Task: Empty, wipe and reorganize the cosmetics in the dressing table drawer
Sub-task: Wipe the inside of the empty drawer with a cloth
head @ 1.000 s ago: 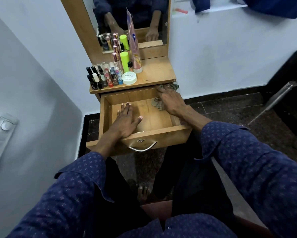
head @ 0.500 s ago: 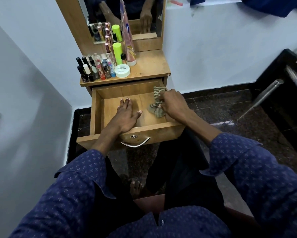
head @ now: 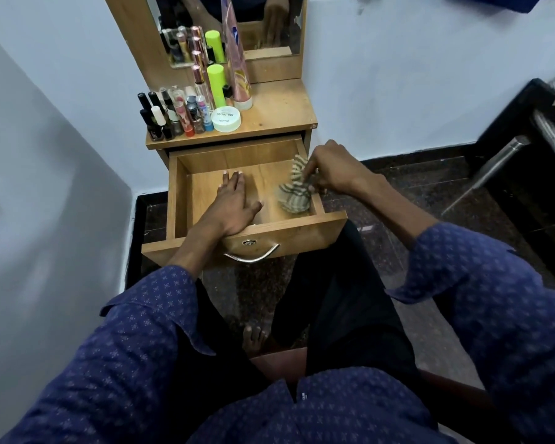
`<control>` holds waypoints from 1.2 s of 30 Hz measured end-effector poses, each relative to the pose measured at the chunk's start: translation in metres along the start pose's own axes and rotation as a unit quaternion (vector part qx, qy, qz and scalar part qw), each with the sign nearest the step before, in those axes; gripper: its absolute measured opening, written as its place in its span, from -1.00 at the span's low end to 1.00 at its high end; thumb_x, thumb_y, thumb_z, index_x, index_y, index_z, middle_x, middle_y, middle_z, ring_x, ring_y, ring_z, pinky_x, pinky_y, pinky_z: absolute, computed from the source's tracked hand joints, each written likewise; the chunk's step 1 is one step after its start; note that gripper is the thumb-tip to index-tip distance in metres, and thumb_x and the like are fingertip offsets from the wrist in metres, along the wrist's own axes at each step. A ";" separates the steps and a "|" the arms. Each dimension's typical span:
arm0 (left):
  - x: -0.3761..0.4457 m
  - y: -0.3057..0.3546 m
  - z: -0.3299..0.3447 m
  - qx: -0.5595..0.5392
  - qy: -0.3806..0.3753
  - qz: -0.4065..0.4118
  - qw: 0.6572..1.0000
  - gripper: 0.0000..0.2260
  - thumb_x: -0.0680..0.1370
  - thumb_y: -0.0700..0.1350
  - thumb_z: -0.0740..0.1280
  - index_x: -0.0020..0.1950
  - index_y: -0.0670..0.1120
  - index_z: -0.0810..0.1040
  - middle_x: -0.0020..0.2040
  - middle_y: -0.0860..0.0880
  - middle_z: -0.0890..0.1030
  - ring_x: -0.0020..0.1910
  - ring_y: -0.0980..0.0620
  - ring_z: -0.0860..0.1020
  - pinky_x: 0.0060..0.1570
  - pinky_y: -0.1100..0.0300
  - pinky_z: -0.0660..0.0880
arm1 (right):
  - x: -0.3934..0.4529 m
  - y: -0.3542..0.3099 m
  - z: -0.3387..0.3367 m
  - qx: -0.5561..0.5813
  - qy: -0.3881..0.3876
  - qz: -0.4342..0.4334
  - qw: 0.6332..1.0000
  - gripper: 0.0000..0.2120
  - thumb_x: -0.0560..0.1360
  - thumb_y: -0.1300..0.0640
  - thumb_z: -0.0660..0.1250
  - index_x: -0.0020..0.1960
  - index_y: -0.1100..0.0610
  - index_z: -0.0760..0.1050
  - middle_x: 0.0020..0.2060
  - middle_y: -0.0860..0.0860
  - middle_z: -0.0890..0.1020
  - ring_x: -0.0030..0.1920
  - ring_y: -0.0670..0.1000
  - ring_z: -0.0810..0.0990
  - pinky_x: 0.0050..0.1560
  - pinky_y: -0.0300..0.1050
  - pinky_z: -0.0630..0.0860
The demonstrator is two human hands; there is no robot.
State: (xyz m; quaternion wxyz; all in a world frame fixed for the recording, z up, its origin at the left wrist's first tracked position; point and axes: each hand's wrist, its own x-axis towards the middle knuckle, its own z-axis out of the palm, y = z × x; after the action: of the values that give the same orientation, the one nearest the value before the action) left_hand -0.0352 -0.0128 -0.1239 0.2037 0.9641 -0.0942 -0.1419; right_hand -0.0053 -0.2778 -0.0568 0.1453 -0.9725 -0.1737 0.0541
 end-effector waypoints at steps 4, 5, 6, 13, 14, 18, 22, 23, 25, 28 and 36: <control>-0.002 0.000 0.001 0.000 -0.006 -0.003 1.000 -0.22 0.72 0.17 0.18 0.70 -0.21 -0.16 0.72 -0.15 -0.15 0.68 -0.12 -0.28 0.62 0.00 -0.20 | -0.033 -0.003 -0.001 0.058 -0.085 0.005 0.995 -0.75 0.24 0.16 0.72 -0.13 0.07 0.76 -0.27 -0.16 0.61 -0.27 -0.18 0.55 -0.29 -0.38 0.36; -0.002 0.000 0.002 0.002 -0.011 -0.002 1.000 -0.22 0.72 0.17 0.17 0.70 -0.21 -0.16 0.72 -0.15 -0.16 0.68 -0.12 -0.28 0.62 0.00 -0.20 | -0.035 -0.003 -0.001 0.066 -0.102 0.012 0.992 -0.76 0.24 0.18 0.72 -0.13 0.08 0.76 -0.31 -0.20 0.58 -0.29 -0.21 0.54 -0.32 -0.41 0.35; -0.002 0.001 0.004 0.002 -0.016 0.000 1.000 -0.23 0.72 0.16 0.17 0.70 -0.21 -0.16 0.71 -0.16 -0.16 0.68 -0.12 -0.29 0.62 0.00 -0.21 | -0.035 -0.001 -0.001 0.071 -0.114 0.018 0.991 -0.76 0.24 0.18 0.72 -0.14 0.09 0.76 -0.33 -0.21 0.57 -0.31 -0.22 0.54 -0.34 -0.40 0.35; -0.001 0.006 0.005 0.003 -0.034 0.000 0.999 -0.24 0.73 0.13 0.18 0.70 -0.22 -0.17 0.71 -0.17 -0.17 0.67 -0.14 -0.29 0.62 -0.01 -0.23 | 0.004 0.010 0.001 0.107 0.041 0.069 0.991 -0.68 0.23 0.16 0.73 -0.05 0.09 0.76 -0.01 0.05 0.72 0.02 0.04 0.65 -0.07 -0.21 0.39; -0.002 0.007 0.004 0.001 -0.028 0.000 1.000 -0.24 0.73 0.13 0.18 0.70 -0.22 -0.16 0.71 -0.17 -0.16 0.68 -0.13 -0.28 0.63 -0.01 -0.23 | 0.008 0.009 0.002 0.096 0.052 0.071 0.992 -0.70 0.27 0.18 0.71 -0.03 0.10 0.75 0.02 0.07 0.71 0.06 0.07 0.65 -0.06 -0.20 0.39; -0.005 0.005 0.005 -0.001 -0.004 -0.002 1.000 -0.24 0.73 0.12 0.19 0.70 -0.22 -0.16 0.72 -0.15 -0.15 0.68 -0.12 -0.28 0.63 0.00 -0.21 | -0.002 -0.012 0.013 -0.056 0.042 0.045 0.996 -0.79 0.45 0.23 0.56 0.08 0.14 0.70 0.06 0.17 0.66 0.04 0.17 0.65 -0.05 -0.04 0.54; -0.002 0.007 0.003 -0.001 -0.003 0.000 1.000 -0.24 0.73 0.12 0.18 0.70 -0.23 -0.16 0.72 -0.17 -0.14 0.68 -0.14 -0.28 0.63 -0.01 -0.20 | -0.009 -0.045 0.027 -0.277 0.019 -0.010 0.961 -0.86 0.59 0.26 0.36 0.11 0.23 0.64 0.09 0.19 0.64 0.17 0.22 0.59 0.07 0.08 0.52; -0.003 0.006 0.003 -0.001 -0.004 -0.003 1.000 -0.24 0.73 0.12 0.18 0.70 -0.23 -0.15 0.72 -0.17 -0.14 0.68 -0.14 -0.27 0.63 -0.01 -0.20 | -0.004 -0.048 0.029 -0.316 0.007 -0.028 0.948 -0.85 0.60 0.24 0.34 0.11 0.22 0.65 0.10 0.16 0.65 0.24 0.20 0.55 0.18 0.09 0.48; -0.006 0.005 0.004 -0.001 -0.007 -0.006 1.000 -0.25 0.73 0.12 0.17 0.70 -0.23 -0.16 0.71 -0.18 -0.14 0.68 -0.15 -0.27 0.63 -0.02 -0.21 | 0.011 -0.048 0.028 -0.378 -0.018 -0.081 0.922 -0.83 0.61 0.19 0.32 0.11 0.20 0.66 0.09 0.12 0.67 0.26 0.17 0.52 0.31 0.07 0.39; -0.009 0.000 0.004 0.009 -0.009 -0.006 1.000 -0.26 0.73 0.12 0.15 0.70 -0.23 -0.15 0.71 -0.20 -0.14 0.68 -0.17 -0.27 0.63 -0.04 -0.22 | 0.042 -0.042 0.015 -0.386 -0.036 -0.135 0.912 -0.78 0.65 0.21 0.26 0.12 0.22 0.67 0.12 0.12 0.66 0.20 0.16 0.59 0.28 0.03 0.40; -0.004 -0.003 0.000 0.012 -0.004 0.001 1.000 -0.27 0.74 0.11 0.15 0.70 -0.23 -0.15 0.71 -0.20 -0.14 0.68 -0.18 -0.27 0.63 -0.04 -0.22 | 0.041 -0.027 0.030 -0.384 -0.119 -0.122 0.908 -0.64 0.68 -0.07 0.18 0.14 0.15 0.63 0.18 0.12 0.67 0.19 0.12 0.63 0.30 0.12 0.56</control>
State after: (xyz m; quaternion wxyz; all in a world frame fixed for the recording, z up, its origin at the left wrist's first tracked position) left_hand -0.0385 -0.0091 -0.1248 0.1919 0.9658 -0.0973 -0.1447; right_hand 0.0195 -0.2316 -0.0795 -0.2557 -0.9108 -0.3140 0.0802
